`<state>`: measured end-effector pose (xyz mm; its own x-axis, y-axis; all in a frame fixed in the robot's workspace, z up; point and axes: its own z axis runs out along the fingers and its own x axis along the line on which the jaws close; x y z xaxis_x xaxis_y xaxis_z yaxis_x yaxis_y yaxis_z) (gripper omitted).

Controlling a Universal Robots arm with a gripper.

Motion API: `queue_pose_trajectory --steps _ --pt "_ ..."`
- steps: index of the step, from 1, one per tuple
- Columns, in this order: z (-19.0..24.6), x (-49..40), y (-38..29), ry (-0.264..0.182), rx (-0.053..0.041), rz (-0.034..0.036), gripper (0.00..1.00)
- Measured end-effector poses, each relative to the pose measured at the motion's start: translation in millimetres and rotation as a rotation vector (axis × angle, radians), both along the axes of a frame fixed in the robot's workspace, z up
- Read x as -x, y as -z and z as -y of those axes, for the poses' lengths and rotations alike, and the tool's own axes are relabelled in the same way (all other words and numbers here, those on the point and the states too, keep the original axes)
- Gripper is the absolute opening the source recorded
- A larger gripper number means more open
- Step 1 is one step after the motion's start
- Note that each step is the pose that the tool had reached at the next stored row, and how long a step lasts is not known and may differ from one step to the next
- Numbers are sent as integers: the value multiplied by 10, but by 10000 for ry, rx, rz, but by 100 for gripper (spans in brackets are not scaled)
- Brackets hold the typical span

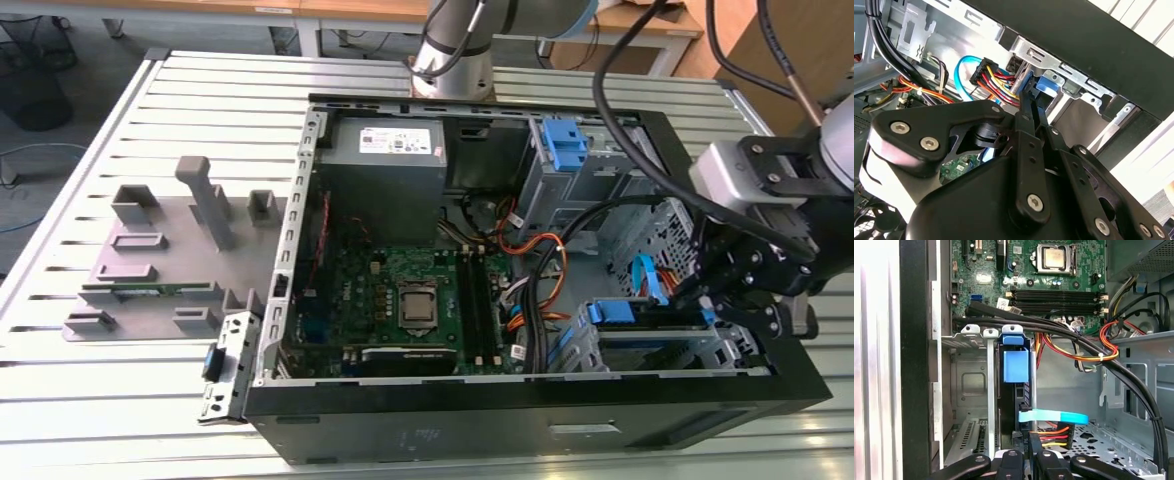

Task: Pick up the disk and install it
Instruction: 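Insert the second disk wire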

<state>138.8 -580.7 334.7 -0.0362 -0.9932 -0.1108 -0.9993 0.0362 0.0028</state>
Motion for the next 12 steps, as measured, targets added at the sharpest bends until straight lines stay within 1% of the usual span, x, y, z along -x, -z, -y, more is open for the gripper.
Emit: queue_pose_trajectory --steps 5,12 --pt "-3 22 5 0 0 17 16" --pt "-5 25 29 0 1 25 16"
